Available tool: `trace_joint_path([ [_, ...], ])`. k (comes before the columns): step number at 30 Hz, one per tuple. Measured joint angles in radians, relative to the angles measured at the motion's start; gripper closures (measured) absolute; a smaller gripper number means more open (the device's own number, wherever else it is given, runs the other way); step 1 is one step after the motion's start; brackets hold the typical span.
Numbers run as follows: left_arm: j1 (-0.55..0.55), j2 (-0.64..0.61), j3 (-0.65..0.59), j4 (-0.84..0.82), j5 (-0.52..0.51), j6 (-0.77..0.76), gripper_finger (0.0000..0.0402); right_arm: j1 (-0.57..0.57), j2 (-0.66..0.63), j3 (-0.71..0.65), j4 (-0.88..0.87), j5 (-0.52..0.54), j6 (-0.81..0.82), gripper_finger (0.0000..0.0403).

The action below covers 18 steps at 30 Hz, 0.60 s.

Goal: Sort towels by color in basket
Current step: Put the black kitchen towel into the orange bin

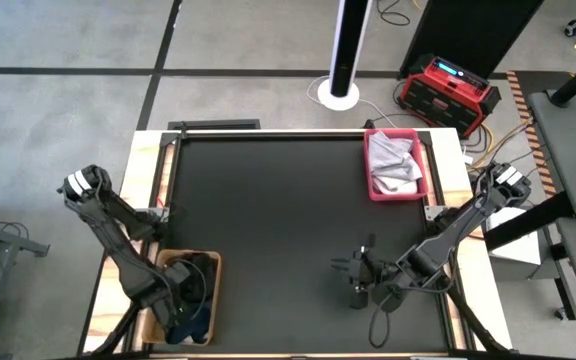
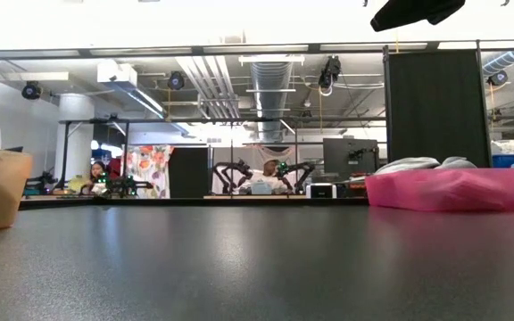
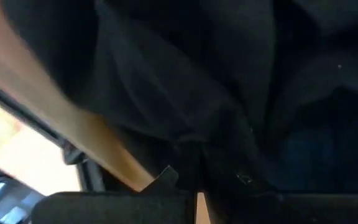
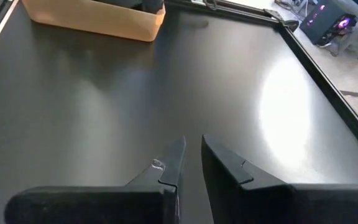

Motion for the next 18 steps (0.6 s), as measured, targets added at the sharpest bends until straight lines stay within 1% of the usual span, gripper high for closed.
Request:
trace_joint_path([
  [6,-0.002,0.000,-0.046,0.035,-0.002,-0.027,0.0402,0.000,0.003,0.000,0.008,0.000,0.000,0.0360],
  [11,-0.002,0.000,-0.056,0.042,-0.007,-0.033,0.0402,0.000,0.003,0.000,0.012,0.000,0.000,0.0359],
  [15,-0.002,0.000,-0.047,0.037,0.002,-0.039,0.0402,0.000,0.003,0.000,0.012,0.000,-0.003,0.0360],
  [18,-0.002,0.000,-0.009,0.036,0.009,-0.019,0.0402,0.000,0.003,0.000,0.012,0.000,-0.010,0.0358],
])
